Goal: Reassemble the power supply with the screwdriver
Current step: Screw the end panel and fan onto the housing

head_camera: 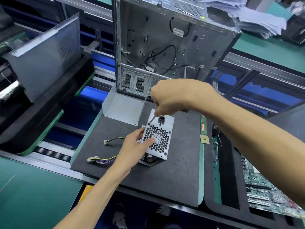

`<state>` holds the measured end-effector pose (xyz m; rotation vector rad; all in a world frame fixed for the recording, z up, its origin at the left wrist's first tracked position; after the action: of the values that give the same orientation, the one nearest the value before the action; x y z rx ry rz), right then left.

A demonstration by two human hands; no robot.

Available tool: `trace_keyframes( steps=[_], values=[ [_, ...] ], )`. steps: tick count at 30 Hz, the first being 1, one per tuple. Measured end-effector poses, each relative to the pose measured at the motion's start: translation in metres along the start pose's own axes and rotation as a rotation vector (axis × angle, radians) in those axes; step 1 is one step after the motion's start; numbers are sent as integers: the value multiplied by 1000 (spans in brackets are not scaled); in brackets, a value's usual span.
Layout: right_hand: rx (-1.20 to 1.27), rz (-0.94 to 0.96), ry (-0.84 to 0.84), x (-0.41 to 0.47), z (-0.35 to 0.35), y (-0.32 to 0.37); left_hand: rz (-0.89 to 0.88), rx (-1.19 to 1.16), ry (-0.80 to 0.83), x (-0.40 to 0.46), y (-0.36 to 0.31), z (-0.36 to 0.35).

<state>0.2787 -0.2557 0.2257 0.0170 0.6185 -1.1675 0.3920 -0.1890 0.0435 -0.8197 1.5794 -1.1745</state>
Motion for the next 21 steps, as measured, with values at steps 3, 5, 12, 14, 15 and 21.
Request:
trace_keyframes(
  steps=[3,5,12,14,15,21],
  values=[
    [9,-23,48,4,3,3,1,-5,-8,0,1,1],
    [24,-38,32,5,2,6,4,-10,-7,0,2,2],
    [45,-90,-102,-1,-11,5,15,-99,-16,-5,8,5],
    [22,-95,-152,-3,-15,6,17,-122,-22,-6,9,3],
    [16,-83,-169,-4,-17,7,19,-131,-24,-6,9,2],
    [93,-39,-82,1,-11,6,-7,-126,-18,-9,8,-1]
  ],
)
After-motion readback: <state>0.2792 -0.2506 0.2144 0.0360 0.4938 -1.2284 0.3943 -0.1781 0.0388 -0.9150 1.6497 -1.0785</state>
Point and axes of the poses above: each hand's wrist, its own x-axis towards the middle knuckle, its own z-axis out of the back of the hand, y = z × x, the point moved 1 cm from there along x, towards the middle knuckle, and after that the axes turned 2 degrees about -x, right-handed, at the moved point
